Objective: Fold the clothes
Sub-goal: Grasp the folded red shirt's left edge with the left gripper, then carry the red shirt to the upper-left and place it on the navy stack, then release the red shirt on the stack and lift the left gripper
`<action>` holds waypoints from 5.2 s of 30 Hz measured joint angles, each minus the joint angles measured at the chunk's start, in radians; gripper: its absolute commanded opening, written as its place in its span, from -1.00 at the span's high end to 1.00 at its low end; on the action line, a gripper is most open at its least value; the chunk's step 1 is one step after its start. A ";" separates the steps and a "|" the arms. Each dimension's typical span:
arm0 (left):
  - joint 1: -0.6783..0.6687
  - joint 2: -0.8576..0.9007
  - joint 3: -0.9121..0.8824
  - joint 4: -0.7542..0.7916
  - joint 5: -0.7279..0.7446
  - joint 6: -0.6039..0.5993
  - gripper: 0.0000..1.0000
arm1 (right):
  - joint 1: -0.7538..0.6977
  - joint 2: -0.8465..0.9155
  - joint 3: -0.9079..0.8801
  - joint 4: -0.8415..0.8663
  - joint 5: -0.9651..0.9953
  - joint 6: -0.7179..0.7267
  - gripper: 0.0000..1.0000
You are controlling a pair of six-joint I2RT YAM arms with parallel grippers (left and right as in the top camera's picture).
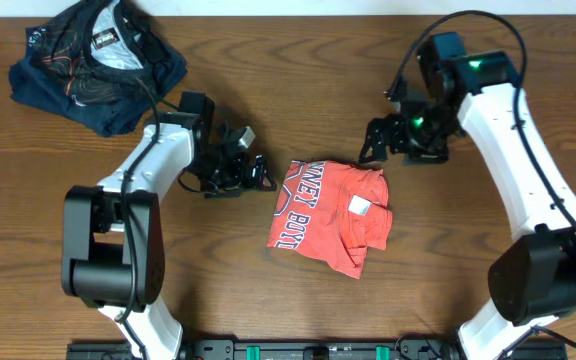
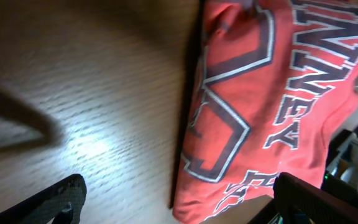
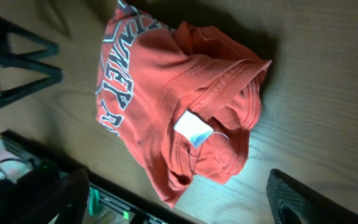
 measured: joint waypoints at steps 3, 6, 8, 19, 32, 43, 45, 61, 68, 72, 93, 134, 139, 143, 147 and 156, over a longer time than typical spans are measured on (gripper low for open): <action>0.000 0.012 0.000 0.006 0.040 0.019 -0.95 | -0.015 -0.002 0.000 -0.002 -0.013 -0.008 -0.77; 0.000 0.037 0.000 0.008 0.079 0.026 -0.95 | -0.017 -0.002 0.000 -0.001 -0.024 -0.013 -0.76; -0.004 0.065 0.000 0.010 0.107 0.032 -0.95 | -0.017 -0.002 0.000 0.003 -0.028 -0.013 -0.76; -0.081 0.190 0.003 0.004 0.331 0.088 -0.95 | -0.017 -0.002 0.000 0.010 -0.033 -0.021 -0.77; -0.238 0.218 0.007 0.150 0.414 0.076 -0.94 | -0.017 -0.002 0.000 0.011 -0.035 -0.028 -0.75; -0.274 0.246 0.005 0.337 0.352 -0.035 0.38 | -0.017 -0.002 0.002 0.010 -0.036 -0.028 -0.72; -0.279 0.248 0.004 0.364 0.329 -0.047 0.83 | -0.017 -0.002 0.002 0.011 -0.036 -0.029 -0.73; -0.202 0.258 0.001 0.759 0.197 -0.214 0.88 | -0.017 -0.002 0.002 -0.031 -0.027 -0.035 -0.68; -0.043 0.262 0.003 0.951 0.058 -0.222 0.88 | -0.017 -0.002 0.002 -0.063 -0.019 -0.036 -0.68; 0.035 0.265 0.006 1.110 -0.002 -0.188 0.88 | -0.017 -0.003 0.002 -0.093 -0.008 -0.039 -0.67; 0.338 0.283 0.174 1.512 -0.198 -0.137 0.89 | -0.017 -0.003 0.002 -0.116 0.014 -0.002 -0.65; 0.669 0.283 0.355 1.116 -0.330 -0.158 -0.49 | -0.002 -0.003 0.002 -0.119 0.017 0.028 -0.66; 0.665 0.282 0.355 1.115 -0.328 -0.196 -0.49 | 0.009 -0.003 0.002 -0.118 0.017 0.028 -0.67; 0.665 0.262 0.355 1.106 -0.316 -0.218 -0.42 | 0.013 -0.003 0.002 -0.116 0.017 0.028 -0.67; 0.665 0.176 0.355 1.081 -0.299 -0.226 -0.40 | 0.013 -0.003 0.002 -0.114 0.025 0.027 -0.67; 0.654 -0.002 0.380 1.109 -0.336 -0.241 0.88 | 0.013 -0.003 0.002 -0.094 0.037 0.027 -0.65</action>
